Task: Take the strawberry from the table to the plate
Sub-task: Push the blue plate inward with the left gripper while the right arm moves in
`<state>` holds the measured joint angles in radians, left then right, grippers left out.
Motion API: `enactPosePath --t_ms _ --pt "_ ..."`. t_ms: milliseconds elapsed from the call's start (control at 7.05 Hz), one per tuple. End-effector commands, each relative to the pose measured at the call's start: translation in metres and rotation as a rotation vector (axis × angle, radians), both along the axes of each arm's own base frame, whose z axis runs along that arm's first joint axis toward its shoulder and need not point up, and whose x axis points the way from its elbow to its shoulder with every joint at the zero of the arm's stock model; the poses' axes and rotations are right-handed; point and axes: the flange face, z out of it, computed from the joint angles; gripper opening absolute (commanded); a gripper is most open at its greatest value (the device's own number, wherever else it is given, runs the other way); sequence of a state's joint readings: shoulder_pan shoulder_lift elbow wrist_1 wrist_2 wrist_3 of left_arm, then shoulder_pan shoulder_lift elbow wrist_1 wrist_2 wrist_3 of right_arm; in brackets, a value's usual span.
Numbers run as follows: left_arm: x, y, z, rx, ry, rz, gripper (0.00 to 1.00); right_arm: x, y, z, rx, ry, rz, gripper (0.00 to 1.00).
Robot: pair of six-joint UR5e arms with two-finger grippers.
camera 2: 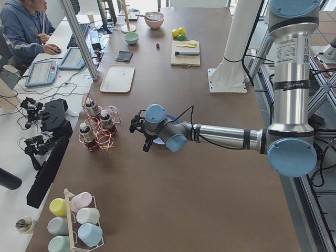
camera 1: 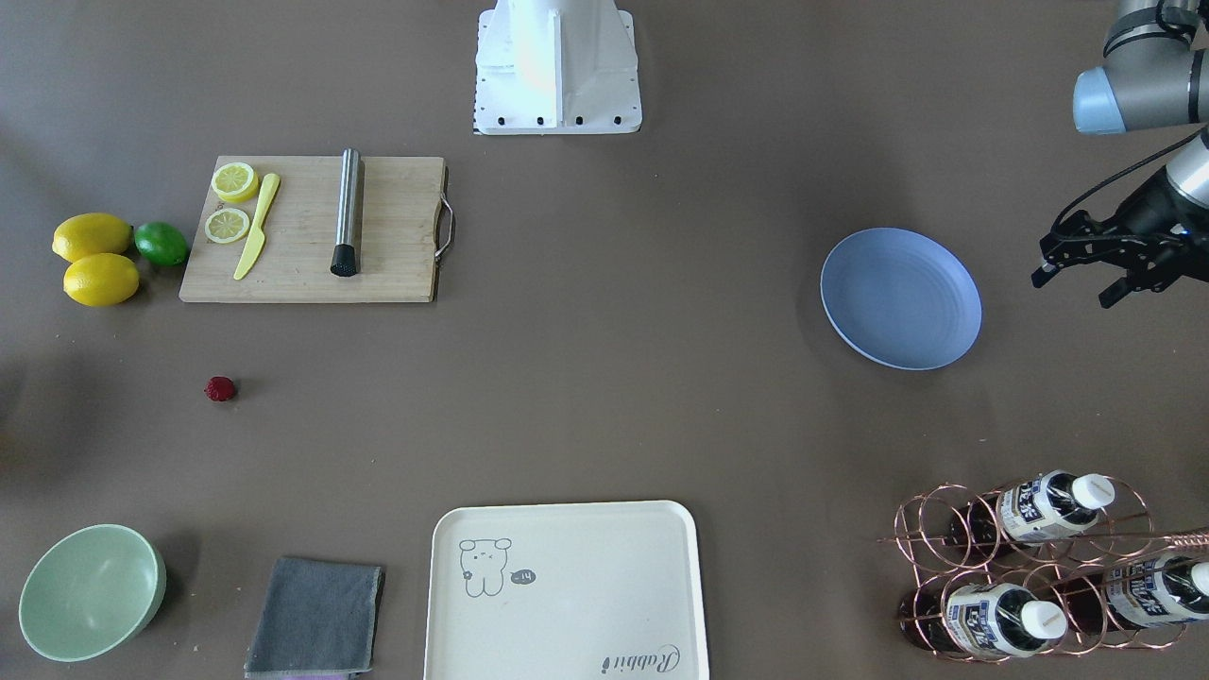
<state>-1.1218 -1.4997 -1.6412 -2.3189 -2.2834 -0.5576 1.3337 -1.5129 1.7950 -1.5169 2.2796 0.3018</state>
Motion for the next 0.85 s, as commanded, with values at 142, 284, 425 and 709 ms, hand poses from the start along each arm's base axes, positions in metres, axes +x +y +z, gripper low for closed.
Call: enactPosePath --t_ms 142,284,425,709 --pt "0.073 0.028 0.043 -0.007 0.046 -0.013 0.99 -0.037 0.003 -0.007 -0.002 -0.017 0.007 1.0" --pt "0.1 0.04 0.046 -0.018 0.066 -0.019 0.99 -0.036 0.003 -0.007 0.0 -0.014 0.007 1.0" --pt "0.104 0.043 0.045 -0.018 0.073 -0.014 0.98 -0.036 0.003 -0.006 0.002 -0.007 0.01 1.0" --pt "0.106 0.043 0.044 -0.008 0.077 -0.002 0.02 -0.036 0.003 -0.006 0.002 -0.007 0.01 1.0"
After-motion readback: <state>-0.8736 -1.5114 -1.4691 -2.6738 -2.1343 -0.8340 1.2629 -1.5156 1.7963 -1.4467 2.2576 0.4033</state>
